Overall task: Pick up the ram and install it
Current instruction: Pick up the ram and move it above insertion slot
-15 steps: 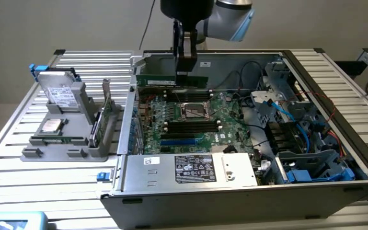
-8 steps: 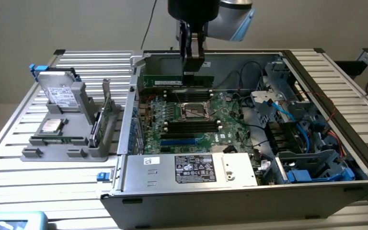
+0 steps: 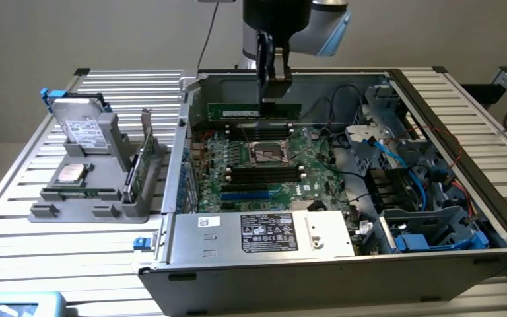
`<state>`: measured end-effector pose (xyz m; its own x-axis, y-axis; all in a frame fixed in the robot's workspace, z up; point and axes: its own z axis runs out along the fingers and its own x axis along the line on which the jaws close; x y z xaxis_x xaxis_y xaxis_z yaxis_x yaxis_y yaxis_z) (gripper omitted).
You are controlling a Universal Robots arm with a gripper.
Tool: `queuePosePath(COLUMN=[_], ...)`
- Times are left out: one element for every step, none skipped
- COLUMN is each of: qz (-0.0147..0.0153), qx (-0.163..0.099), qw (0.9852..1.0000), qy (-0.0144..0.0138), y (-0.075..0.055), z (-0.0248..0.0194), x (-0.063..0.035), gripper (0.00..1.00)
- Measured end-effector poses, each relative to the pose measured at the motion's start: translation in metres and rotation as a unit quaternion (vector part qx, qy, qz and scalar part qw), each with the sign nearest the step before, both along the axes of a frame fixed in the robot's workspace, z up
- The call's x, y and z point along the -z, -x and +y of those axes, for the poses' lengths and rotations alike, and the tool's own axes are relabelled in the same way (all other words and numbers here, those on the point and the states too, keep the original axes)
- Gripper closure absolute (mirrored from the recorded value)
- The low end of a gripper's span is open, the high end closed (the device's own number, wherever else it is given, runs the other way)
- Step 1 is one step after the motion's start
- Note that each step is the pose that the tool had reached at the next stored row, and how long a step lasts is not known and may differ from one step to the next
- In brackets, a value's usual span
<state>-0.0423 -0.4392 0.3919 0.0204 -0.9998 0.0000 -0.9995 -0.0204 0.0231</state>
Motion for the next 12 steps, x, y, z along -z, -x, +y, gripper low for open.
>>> queuePosePath(qz=[-0.0005,-0.0011,-0.0018,-0.0027,-0.0037,-0.0052,-0.0065,-0.0075,-0.0081,-0.0084,-0.0085,-0.0086], qx=[-0.001,-0.002,-0.003,-0.004,-0.005,-0.006,-0.007,-0.008,-0.009,-0.009,-0.009,-0.010], qw=[1.0000,1.0000,1.0000,1.0000,1.0000,1.0000,1.0000,0.9999,0.9999,0.9999,0.9999,0.9999], qy=[0.0001,0.0003,0.0004,0.0004,0.0005,0.0006,0.0007,0.0006,0.0007,0.0006,0.0006,0.0007], y=[-0.001,-0.001,-0.002,-0.002,-0.002,-0.003,-0.003,-0.003,-0.003,-0.004,-0.004,-0.005], z=[0.0018,0.0038,0.0061,0.0084,0.0109,0.0131,0.0154,0.0177,0.0205,0.0238,0.0272,0.0303], x=[0.0011,0.0022,0.0032,0.0041,0.0050,0.0058,0.0066,0.0075,0.0085,0.0096,0.0109,0.0123], gripper=[0.86,0.86,0.86,0.86,0.86,0.86,0.86,0.86,0.86,0.86,0.86,0.86])
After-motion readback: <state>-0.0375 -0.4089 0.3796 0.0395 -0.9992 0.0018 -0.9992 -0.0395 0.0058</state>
